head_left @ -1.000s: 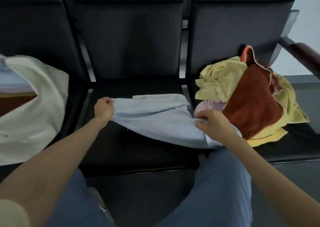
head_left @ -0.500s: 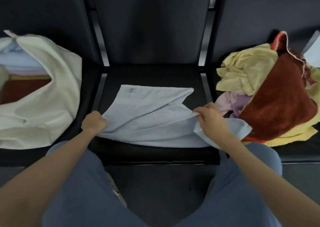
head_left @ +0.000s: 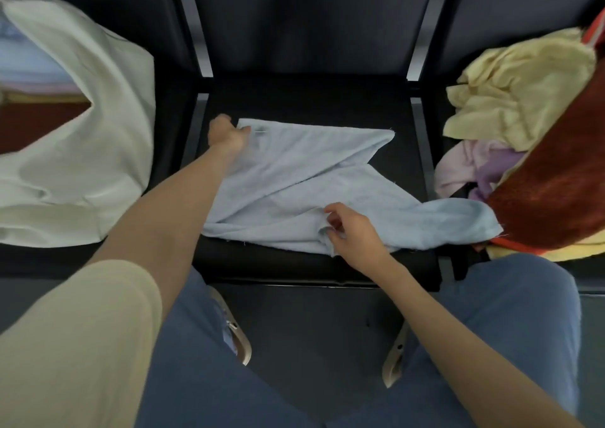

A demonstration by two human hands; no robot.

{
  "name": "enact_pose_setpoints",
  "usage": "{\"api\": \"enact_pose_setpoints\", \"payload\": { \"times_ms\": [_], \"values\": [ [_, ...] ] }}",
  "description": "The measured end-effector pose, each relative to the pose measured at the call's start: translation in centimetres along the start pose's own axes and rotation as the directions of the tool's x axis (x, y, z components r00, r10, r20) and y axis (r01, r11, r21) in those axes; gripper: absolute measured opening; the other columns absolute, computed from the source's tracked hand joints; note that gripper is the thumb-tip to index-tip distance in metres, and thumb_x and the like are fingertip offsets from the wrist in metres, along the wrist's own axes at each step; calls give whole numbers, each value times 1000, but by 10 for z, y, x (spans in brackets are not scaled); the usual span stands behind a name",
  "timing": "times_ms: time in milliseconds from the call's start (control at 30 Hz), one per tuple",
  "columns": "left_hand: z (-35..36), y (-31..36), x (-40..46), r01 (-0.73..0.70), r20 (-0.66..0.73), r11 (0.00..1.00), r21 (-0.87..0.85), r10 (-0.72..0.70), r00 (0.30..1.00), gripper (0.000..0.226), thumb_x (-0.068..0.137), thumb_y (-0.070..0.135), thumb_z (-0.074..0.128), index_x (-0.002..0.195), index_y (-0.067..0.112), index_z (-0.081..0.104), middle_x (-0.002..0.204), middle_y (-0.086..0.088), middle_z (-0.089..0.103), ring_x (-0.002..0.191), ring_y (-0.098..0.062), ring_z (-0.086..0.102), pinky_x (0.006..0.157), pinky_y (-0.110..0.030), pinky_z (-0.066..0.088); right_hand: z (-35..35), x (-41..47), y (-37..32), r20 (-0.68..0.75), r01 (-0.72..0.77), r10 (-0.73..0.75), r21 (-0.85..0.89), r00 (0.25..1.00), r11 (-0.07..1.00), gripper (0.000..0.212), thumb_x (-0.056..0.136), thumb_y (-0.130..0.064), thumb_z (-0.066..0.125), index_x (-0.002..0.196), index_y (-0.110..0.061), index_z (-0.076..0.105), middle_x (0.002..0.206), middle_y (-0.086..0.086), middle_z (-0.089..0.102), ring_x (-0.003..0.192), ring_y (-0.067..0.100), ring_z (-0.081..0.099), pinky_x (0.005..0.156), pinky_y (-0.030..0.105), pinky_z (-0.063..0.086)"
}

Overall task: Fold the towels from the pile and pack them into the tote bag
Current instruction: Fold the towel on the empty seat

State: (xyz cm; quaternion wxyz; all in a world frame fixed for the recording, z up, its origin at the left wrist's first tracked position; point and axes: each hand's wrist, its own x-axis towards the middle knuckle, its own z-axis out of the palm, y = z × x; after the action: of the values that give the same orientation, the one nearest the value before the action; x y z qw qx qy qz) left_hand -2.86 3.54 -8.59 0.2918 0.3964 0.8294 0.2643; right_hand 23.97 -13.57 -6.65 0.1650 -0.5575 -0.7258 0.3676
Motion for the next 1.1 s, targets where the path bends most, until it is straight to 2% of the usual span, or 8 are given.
{"api": "enact_pose_setpoints", "payload": {
  "times_ms": [200, 367, 533, 700, 800, 867, 1000, 1100],
  "values": [
    [24, 5, -16, -9, -32, 999, 52, 10, 999, 25, 89, 14, 58, 114, 14, 61, 117, -8, 64, 109, -27, 59, 99, -40, 47, 7, -20, 21, 11, 71, -71, 22, 997, 997, 54, 72, -28, 82, 111, -17, 46, 117, -7, 56, 108, 5, 52, 91, 20, 45],
    [38, 2, -31, -191, -30, 977, 92, 195, 980, 19, 84, 16, 66, 102, 12, 63, 107, -8, 63, 100, -24, 60, 89, -40, 51, 11, -28, 31, -80, 228, -258, -271, 963, 935, 50, 60, -36, 87, 92, -14, 57, 105, 1, 49, 92, 18, 48, 78, 29, 44],
    [31, 5, -59, -228, -2, 968, -105, 229, 973, 19, 85, 20, 71, 100, 10, 67, 94, 2, 63, 87, -11, 59, 77, -23, 47, 23, -27, 35, -53, 279, -312, -322, 949, 905, 39, 63, -33, 86, 90, -12, 67, 95, 2, 54, 83, 20, 52, 72, 31, 45],
    [20, 7, -100, -259, -3, 926, -276, 268, 963, 10, 86, 18, 69, 86, 8, 68, 76, 0, 63, 73, -10, 58, 68, -27, 48, 28, -26, 38, -49, 325, -373, -395, 927, 859, 17, 63, -15, 81, 78, -12, 73, 86, 0, 61, 74, 20, 57, 59, 23, 38],
    [14, 5, -124, -254, 39, 910, -328, 282, 959, 17, 88, 18, 67, 88, 0, 68, 79, -13, 64, 72, -13, 55, 67, -30, 46, 32, -25, 36, -83, 342, -403, -392, 911, 854, 10, 64, -5, 77, 70, -8, 71, 78, 3, 61, 66, 23, 56, 53, 29, 45],
    [8, 7, -140, -284, 58, 900, -330, 319, 946, 16, 89, 17, 66, 87, 1, 68, 81, -15, 65, 72, -12, 56, 68, -29, 45, 32, -25, 31, -114, 318, -377, -347, 919, 882, 9, 71, -9, 78, 70, -7, 69, 76, 5, 59, 67, 23, 55, 53, 33, 48],
    [-8, 14, -172, -349, 67, 860, -371, 400, 914, 8, 82, 13, 74, 87, 18, 69, 81, 7, 68, 75, -3, 65, 71, -18, 53, 9, -31, 8, -190, 355, -398, -224, 898, 908, 10, 85, -17, 69, 83, -7, 73, 80, 4, 63, 73, 23, 57, 62, 34, 50],
    [-16, 18, -192, -363, 98, 834, -416, 437, 894, 15, 76, 11, 80, 85, 16, 70, 80, 5, 70, 73, 0, 67, 69, -14, 53, -19, -38, -13, -235, 411, -467, -249, 853, 877, 22, 89, -28, 59, 86, -13, 74, 83, -2, 64, 71, 18, 58, 52, 30, 48]
  ]
}}
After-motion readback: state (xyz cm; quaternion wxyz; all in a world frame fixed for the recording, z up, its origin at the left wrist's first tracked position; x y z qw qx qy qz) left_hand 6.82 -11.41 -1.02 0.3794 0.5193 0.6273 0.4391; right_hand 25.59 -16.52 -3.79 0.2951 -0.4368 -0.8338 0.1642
